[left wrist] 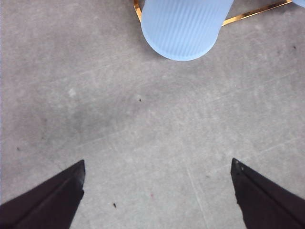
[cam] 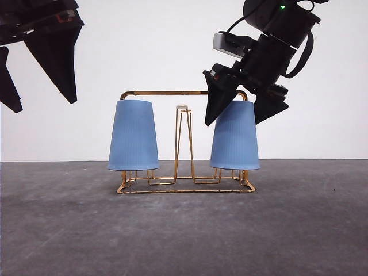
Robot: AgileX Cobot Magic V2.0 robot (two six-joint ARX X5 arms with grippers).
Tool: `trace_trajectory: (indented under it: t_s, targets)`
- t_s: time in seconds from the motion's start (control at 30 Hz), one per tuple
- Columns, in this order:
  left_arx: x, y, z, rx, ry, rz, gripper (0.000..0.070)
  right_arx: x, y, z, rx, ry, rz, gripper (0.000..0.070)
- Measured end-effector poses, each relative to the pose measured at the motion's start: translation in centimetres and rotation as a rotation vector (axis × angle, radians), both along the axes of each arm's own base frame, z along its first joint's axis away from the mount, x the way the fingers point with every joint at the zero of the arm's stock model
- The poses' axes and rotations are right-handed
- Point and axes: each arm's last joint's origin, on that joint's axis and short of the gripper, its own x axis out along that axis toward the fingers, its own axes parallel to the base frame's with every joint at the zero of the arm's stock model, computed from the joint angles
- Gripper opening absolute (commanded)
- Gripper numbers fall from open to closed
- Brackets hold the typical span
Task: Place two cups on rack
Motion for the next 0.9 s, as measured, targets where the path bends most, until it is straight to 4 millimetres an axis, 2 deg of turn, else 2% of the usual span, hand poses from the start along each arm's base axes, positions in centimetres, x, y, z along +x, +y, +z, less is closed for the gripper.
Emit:
trace_trajectory:
  t_s: [0.13,0.2,0.33,0.47,0.6,0.73,0.9]
  targets:
    - [0.0,0.0,0.0,-0.002,-0.005,-0.001,0.0586,-0.2,-0.1,0.4,0.008,0.004,-0.011,0.0662]
    - [0.1,0.1,0.0,0.0,-0.008,0.0,0.0586,-0.7,-0.3,1.4,0.021,-0.015,-0.016,0.0662]
    - [0.6,0.8,0.1,-0.002,-0.03,0.024,0.0586,-2.4,-1.4,5.0,0.065,-0.096,-0.046,0.0662]
    - [1.3,2.1,0.3,0.004,-0.043,0.073,0.0586,-5.4,-3.4,8.9,0.038,-0.181,-0.125,0.0662]
    - [2.1,3.9,1.1,0.002,-0.08,0.139,0.0586,-7.9,-5.8,10.9,0.004,-0.227,-0.214,0.0661]
    - [2.6,5.7,1.3,0.004,-0.093,0.213,0.0586,-10.4,-8.2,10.7,-0.022,-0.25,-0.297,0.0661]
    - [2.7,6.6,1.3,-0.028,-0.079,0.223,0.0586,-14.0,-10.4,7.5,-0.034,-0.208,-0.363,0.0661]
